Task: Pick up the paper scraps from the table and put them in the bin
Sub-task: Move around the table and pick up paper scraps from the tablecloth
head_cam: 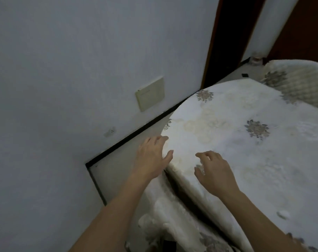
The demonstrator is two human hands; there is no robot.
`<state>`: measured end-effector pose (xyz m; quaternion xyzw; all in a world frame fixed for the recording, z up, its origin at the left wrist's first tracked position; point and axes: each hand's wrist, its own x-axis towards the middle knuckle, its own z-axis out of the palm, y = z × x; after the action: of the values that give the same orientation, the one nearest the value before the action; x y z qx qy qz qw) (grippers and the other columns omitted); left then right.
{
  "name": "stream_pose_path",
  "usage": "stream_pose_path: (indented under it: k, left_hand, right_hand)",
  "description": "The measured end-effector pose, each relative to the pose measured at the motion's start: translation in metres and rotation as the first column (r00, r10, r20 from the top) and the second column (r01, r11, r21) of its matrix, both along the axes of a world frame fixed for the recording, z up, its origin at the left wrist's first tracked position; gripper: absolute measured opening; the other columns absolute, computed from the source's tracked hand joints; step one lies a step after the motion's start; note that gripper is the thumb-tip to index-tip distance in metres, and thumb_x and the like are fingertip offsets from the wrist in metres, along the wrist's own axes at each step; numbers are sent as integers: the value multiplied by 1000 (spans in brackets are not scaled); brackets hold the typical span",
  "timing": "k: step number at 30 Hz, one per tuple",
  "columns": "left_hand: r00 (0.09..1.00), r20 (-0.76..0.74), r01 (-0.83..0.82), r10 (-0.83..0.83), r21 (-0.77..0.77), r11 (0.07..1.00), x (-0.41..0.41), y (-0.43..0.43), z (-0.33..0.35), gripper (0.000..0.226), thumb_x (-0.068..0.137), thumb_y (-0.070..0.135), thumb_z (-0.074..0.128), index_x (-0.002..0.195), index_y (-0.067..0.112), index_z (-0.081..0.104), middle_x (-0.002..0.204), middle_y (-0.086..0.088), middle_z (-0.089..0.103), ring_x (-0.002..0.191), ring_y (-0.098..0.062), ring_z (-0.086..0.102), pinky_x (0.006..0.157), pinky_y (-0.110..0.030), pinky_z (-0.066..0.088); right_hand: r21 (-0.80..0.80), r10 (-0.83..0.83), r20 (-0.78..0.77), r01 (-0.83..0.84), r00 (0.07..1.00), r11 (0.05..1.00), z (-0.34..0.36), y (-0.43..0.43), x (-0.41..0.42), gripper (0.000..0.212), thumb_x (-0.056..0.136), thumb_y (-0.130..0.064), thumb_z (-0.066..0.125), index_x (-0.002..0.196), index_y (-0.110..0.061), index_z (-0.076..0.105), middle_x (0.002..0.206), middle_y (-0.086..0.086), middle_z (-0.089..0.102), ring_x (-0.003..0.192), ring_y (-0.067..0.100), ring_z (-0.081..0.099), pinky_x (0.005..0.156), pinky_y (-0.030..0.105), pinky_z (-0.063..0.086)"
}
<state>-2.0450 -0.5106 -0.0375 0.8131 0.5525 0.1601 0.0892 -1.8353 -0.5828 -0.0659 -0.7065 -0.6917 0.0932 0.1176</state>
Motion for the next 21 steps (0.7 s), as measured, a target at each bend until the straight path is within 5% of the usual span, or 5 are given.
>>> stream_pose_path:
  k: [9,21]
  left_hand:
    - [916,91,397,-390,-71,915,70,97,-22,51,94,51,50,134,20,52,132,2,56,120,-23,50,97,-41,44]
    - [674,39,721,-738,-255,645,160,105,-85,48,94,47,54,136,24,50,136,5,50,121,-18,49,94,-35,47]
  right_hand:
    - [-81,-398,41,400,917,913,-13,4,44,44,90,-36,58,132,-21,54,128,4,57,118,25,51,88,40,48]
    - [-210,-820,18,805,571,556,-42,-101,90,43,94,-36,52,135,-23,49,131,3,53,120,24,47,93,41,47]
